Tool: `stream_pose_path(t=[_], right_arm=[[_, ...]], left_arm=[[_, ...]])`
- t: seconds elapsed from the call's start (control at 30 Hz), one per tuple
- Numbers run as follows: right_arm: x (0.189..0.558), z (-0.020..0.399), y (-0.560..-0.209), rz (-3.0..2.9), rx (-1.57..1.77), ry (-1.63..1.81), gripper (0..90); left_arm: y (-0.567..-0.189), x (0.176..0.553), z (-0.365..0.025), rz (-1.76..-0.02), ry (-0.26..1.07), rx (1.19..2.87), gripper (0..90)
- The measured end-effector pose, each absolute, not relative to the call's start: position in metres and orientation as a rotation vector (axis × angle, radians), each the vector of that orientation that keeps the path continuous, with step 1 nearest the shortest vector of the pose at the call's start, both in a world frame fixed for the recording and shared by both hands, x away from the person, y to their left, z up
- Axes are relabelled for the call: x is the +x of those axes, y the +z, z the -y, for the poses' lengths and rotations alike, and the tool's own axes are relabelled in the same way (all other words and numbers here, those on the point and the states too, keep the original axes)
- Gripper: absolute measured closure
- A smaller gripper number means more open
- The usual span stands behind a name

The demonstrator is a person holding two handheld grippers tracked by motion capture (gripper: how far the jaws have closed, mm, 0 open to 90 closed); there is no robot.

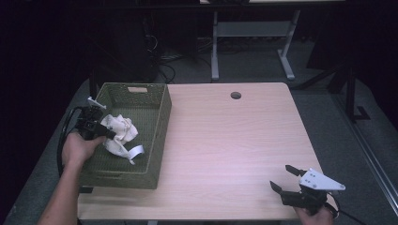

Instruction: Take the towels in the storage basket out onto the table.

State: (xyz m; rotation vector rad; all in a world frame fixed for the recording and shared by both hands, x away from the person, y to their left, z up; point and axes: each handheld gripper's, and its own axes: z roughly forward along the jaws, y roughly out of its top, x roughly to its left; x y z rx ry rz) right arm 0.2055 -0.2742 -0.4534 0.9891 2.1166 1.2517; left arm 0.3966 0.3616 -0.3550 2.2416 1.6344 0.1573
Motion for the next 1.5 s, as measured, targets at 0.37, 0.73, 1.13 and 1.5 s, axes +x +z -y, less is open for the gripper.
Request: stream_pose_path(t=[0.37, 0.73, 1.13, 1.5], right_arm=[[0.205, 0.274, -0.453, -2.114, 0.99, 1.249, 19.6], [0.207, 0.275, -0.453, -2.116, 0.994, 1.247, 19.4], [0.208, 0.277, -0.453, -2.107, 0.997, 1.241, 18.8], [0.208, 0.276, -0.454, -2.109, 1.006, 1.238, 18.8]], left_arm=[[-0.338, 0.391, -0.352, -1.616, 0.221, 2.281, 78.5], [-0.312, 0.387, -0.345, -1.544, 0.224, 2.255, 78.5], [-0.283, 0.38, -0.355, -1.475, 0.183, 2.146, 78.3], [-0.274, 0.376, -0.356, -1.323, -0.027, 1.929, 78.3]])
